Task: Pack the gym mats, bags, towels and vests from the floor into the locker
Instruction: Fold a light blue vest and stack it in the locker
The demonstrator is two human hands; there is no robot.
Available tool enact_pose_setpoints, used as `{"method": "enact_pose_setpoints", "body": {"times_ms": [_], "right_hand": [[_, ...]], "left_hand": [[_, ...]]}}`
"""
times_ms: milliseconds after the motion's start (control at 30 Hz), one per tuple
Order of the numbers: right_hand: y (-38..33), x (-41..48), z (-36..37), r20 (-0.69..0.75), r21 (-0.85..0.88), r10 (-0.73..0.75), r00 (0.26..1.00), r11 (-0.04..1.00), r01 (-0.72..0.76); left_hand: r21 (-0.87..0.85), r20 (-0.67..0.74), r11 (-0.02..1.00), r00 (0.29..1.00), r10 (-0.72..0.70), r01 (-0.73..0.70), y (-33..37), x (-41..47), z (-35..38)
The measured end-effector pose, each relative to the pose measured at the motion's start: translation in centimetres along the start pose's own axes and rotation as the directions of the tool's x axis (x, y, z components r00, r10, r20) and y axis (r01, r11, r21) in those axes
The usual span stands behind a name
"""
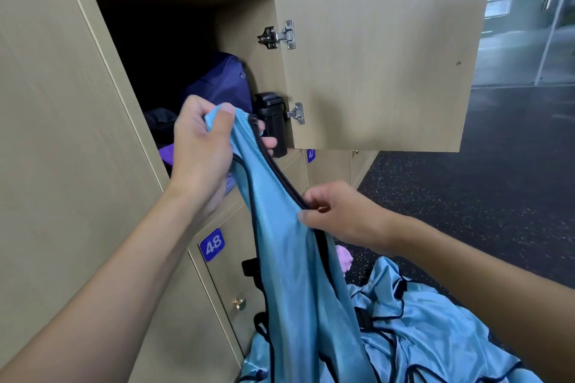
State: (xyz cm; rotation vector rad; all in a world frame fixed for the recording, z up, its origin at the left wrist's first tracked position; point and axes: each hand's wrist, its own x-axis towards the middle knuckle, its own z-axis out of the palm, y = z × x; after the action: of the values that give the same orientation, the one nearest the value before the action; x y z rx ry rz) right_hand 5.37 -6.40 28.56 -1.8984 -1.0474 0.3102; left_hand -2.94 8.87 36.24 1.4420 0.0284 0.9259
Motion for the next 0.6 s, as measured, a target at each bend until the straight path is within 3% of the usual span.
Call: {"method": "enact_pose_setpoints", "body": {"times_ms": [67, 133, 200, 267, 333, 467, 600], "right_hand": [[0.1, -0.1, -0.1, 0.001, -0.029, -0.008, 1.000, 1.000, 0.008], [0.1, 0.0, -0.4, -0.016, -0.016, -0.022, 1.000, 1.000, 0.021], [0.2, 0.1, -0.6, -0.035, 0.044, -0.038, 0.999, 0.998, 0.040], [0.4, 0.2, -0.9, -0.065, 0.110, -0.024, 0.998, 0.993, 0.031], [0.7, 0.2, -1.1, -0.084, 0.150, -0.005, 0.996, 0.989, 0.017], [0.9, 0.1, -1.1, -0.046, 0.136, -0.012, 0.999, 0.991, 0.018], [1.3, 0.2, -1.5, -0.084, 0.086, 0.046, 0.995, 0.996, -0.039]], "left_hand": [[0.072, 0.004, 0.997, 1.000, 0.009, -0.010, -0.2, 0.7, -0.5], [0.351, 0.140, 0.934, 0.990, 0.011, -0.060, -0.8, 0.7, -0.9], [0.687, 0.390, 0.688, 0.918, -0.075, -0.236, -1.8, 0.1, -1.4], [0.782, 0.559, 0.472, 0.793, -0.242, -0.407, -2.7, -0.9, -1.4], [0.789, 0.587, 0.435, 0.740, -0.329, -0.433, -3.3, -1.1, -1.5], [0.791, 0.559, 0.456, 0.784, -0.269, -0.407, -2.6, -0.8, -1.3], [0.864, 0.428, 0.331, 0.900, -0.087, -0.379, -1.9, -0.2, -1.7]]}}
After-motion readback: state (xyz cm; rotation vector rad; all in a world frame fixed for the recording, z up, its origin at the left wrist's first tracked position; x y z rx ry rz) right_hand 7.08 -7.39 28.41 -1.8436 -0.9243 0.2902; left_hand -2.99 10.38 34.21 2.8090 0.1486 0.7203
